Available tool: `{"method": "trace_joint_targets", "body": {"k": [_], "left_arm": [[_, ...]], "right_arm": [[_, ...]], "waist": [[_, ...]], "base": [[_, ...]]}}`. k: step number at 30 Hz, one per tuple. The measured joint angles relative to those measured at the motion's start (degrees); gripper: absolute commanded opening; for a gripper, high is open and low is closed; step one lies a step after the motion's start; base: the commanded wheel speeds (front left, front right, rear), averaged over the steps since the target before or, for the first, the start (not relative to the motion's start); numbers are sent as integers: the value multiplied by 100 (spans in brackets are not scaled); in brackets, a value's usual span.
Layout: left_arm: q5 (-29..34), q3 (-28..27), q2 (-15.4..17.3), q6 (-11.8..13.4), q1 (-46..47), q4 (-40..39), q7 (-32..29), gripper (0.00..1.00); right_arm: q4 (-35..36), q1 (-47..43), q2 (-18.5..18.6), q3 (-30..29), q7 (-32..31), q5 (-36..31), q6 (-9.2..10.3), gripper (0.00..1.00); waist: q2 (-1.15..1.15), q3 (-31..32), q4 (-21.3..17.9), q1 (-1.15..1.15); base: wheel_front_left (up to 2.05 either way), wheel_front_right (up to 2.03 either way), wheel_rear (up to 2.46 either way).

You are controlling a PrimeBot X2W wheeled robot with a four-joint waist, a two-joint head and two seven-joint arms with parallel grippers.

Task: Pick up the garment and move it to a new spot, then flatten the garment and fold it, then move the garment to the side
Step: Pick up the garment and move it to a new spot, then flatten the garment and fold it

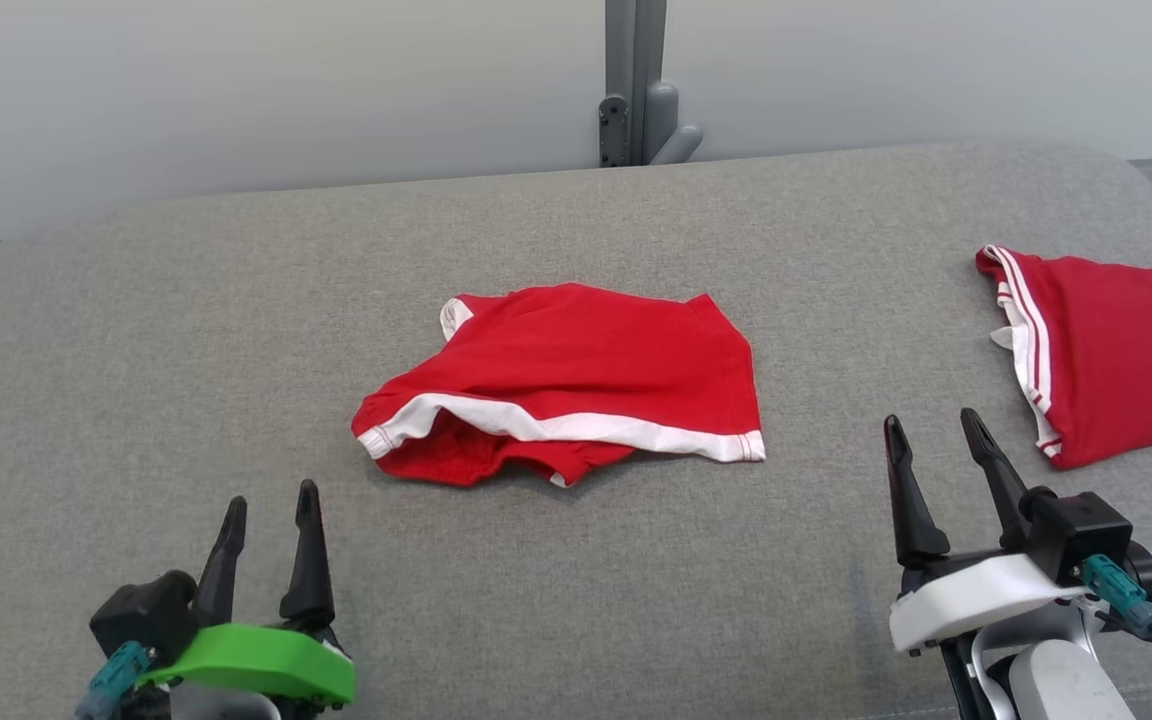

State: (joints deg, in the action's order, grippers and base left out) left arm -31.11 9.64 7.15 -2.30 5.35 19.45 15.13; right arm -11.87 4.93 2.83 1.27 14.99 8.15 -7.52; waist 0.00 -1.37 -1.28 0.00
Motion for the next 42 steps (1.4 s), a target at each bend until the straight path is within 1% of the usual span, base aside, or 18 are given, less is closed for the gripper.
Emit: {"method": "trace_joint_targets", "body": {"k": [4, 7, 13, 16, 26, 42], "left_arm": [[326, -234, -80, 109, -471, -500, -1, 100], [449, -402, -154, 179, -751, -806, 0, 100], [846, -550, -264, 224, -1001, -1138, 0, 100], [922, -614, -313, 221, -1060, -1189, 0, 100], [1073, -777, -394, 83, -1101, -1187, 0, 100], [1209, -824, -420, 29, -1098, -1055, 0, 100]], "right_arm": [[172, -162, 0, -54, 0, -5, 0, 100], [355, -289, 0, -137, 0, -21, 0, 100], [611, -454, 1, -218, 0, -11, -1, 100], [689, -561, 1, -230, 0, 43, 0, 100], [766, -622, 1, -169, 0, 104, -1, 100], [662, -605, 1, -143, 0, 126, -1, 100]], "waist": [[0, 99, 81, 0], [0, 151, 134, 0], [0, 216, 188, 0], [0, 234, 211, 0], [0, 210, 198, 0], [0, 199, 195, 0]], "base": [[0, 0, 0], [0, 0, 0], [0, 0, 0], [0, 0, 0], [0, 0, 0], [0, 0, 0]]}}
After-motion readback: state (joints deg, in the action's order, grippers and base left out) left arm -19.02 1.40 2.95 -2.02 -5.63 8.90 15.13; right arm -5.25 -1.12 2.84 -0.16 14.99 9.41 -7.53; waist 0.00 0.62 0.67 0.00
